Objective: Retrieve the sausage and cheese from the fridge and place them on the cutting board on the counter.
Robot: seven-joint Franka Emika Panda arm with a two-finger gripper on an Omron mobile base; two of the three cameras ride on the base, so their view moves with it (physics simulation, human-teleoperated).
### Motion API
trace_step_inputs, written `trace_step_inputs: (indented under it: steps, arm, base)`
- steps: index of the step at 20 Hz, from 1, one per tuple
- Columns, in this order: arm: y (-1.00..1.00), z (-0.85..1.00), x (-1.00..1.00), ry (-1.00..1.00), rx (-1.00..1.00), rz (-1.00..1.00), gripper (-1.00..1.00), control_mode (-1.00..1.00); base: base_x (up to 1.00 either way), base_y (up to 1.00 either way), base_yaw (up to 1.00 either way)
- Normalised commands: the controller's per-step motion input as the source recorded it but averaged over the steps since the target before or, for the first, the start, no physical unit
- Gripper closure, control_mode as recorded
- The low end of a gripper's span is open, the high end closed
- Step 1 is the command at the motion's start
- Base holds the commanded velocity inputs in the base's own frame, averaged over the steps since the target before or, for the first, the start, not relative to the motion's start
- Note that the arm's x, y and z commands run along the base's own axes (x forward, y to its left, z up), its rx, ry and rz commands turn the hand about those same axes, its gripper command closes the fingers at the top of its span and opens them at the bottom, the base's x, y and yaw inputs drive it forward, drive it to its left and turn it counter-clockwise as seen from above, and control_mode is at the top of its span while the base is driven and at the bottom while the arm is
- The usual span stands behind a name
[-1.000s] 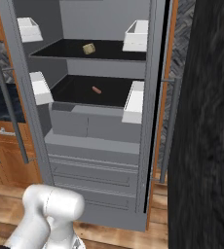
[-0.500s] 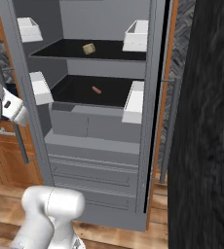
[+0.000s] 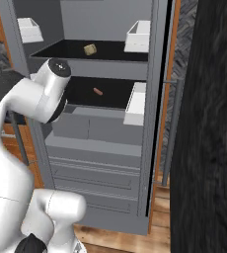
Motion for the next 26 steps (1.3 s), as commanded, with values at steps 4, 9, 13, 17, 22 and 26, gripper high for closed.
trace_step_inputs:
  steps: [4,9,13,17,22,26]
  arm:
    - [-0.01,-0.25,0.66,0.03,0.01,-0.01,-1.00,-1.00]
    - [-0.10,-0.07,0.73,0.05,0.04,0.00,-1.00,-1.00]
    - [-0.33,-0.12,0.92,0.08,0.02,0.00,-1.00,-1.00]
    - [-0.23,-0.17,0.98,0.06,0.04,0.00,-1.00,-1.00]
    - [0.22,-0.50,0.75,0.01,0.00,0.00,-1.00,-1.00]
    - [0.38,-0.45,0.34,0.00,0.00,0.00,-1.00,-1.00]
  base:
    - [0.00,0.00,0.00]
    - [0.00,0.00,0.00]
    - [0.00,0.00,0.00]
    - [0.00,0.00,0.00]
    - [0.00,0.00,0.00]
    - [0.00,0.00,0.00]
